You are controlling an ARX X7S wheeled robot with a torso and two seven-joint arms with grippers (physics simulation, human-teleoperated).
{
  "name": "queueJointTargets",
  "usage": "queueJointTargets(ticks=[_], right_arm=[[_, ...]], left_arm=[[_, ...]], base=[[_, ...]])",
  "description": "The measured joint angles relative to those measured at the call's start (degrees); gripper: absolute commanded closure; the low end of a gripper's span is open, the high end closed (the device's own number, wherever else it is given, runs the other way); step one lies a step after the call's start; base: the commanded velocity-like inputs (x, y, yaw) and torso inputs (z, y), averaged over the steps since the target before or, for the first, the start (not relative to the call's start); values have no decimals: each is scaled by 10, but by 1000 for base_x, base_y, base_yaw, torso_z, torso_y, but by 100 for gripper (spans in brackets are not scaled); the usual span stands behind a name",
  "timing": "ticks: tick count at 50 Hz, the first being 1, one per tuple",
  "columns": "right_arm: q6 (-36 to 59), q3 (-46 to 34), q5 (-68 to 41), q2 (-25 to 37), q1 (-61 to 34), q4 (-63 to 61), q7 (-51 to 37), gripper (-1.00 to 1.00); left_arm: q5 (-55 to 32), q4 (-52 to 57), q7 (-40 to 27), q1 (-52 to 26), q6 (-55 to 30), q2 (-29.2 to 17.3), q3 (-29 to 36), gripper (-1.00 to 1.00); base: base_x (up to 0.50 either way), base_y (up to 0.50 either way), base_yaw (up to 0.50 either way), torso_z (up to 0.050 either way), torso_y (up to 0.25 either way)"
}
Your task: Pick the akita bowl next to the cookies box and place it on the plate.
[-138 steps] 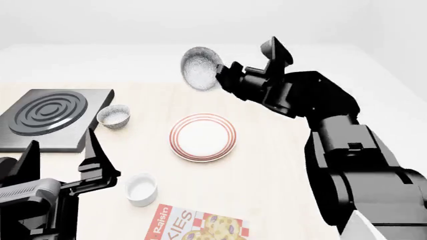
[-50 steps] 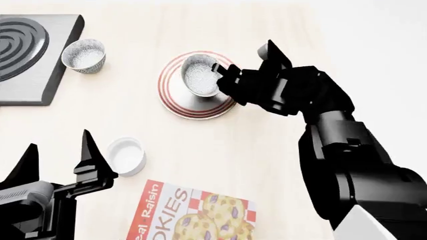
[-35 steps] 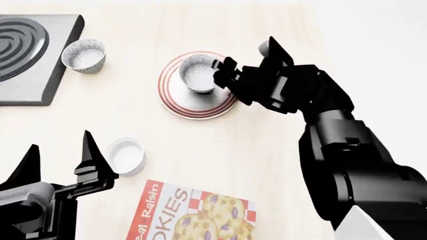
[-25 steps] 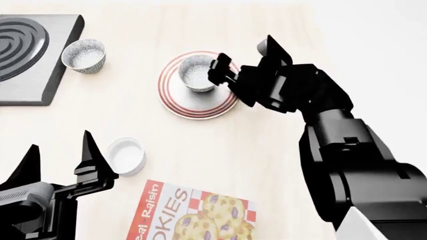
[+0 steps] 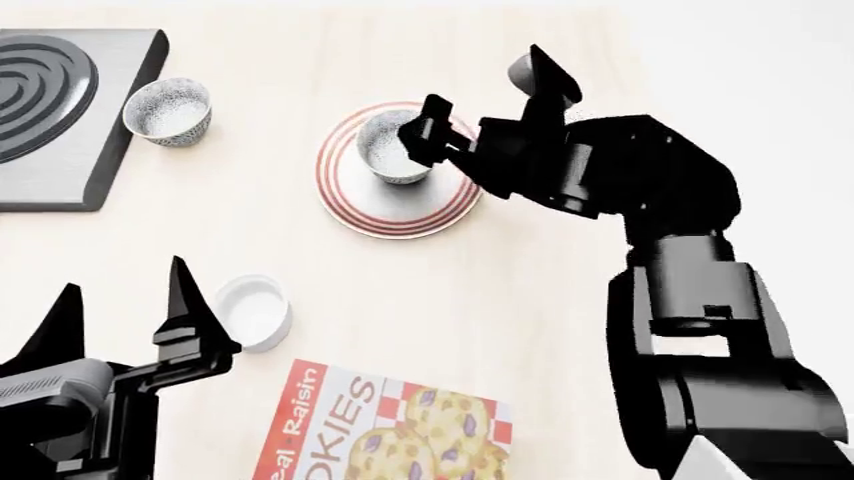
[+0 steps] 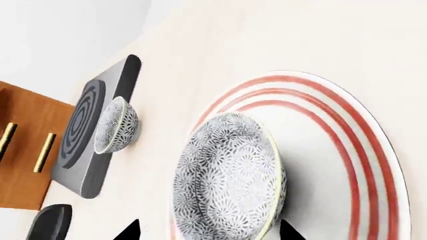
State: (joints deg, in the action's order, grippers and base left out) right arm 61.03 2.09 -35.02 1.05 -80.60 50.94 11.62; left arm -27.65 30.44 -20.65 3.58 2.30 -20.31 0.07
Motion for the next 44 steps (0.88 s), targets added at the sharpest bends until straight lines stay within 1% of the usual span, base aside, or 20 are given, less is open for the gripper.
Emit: queueJointTargets(ticks=[4, 8, 11, 15, 19, 23, 29, 33, 38, 44], right_arm=[[95, 52, -67, 17, 58, -210, -47, -100], [157, 99, -165, 47, 120, -391, -116, -100], [182, 129, -221, 71, 168, -513, -155, -100], [165, 144, -230, 110, 250, -675, -177, -100], [83, 121, -149, 157, 359, -812, -186, -100], [-4, 94, -63, 195, 456, -908, -198, -100], [-185, 75, 91, 243, 625, -998, -245, -100], [-286, 73, 167, 265, 712, -1035, -276, -100], [-448, 110, 260, 252, 820, -1063, -322, -100], [-631, 168, 341, 216, 912, -1083, -373, -100]], left_arm=[[5, -2, 1, -7, 0, 0, 5, -100], [6, -4, 2, -14, -1, 0, 9, -100], [4, -5, 3, -20, -1, 1, 11, -100], [2, -7, 0, -31, 0, 2, 8, -100], [-5, -6, -5, -44, 0, 1, 1, -100], [-13, -4, -10, -57, -1, 0, -8, -100], [-33, 5, -21, -76, 6, -3, -32, -100], [-42, 11, -26, -85, 14, -3, -47, -100], [-66, 35, -40, -97, 52, 3, -95, -100], [-94, 56, -53, -107, 93, 9, -144, -100]], base=[[0, 0, 0, 0, 0], [0, 0, 0, 0, 0], [0, 0, 0, 0, 0], [0, 0, 0, 0, 0], [0, 0, 0, 0, 0], [0, 0, 0, 0, 0], [0, 0, 0, 0, 0], [0, 0, 0, 0, 0], [0, 0, 0, 0, 0], [0, 0, 0, 0, 0]])
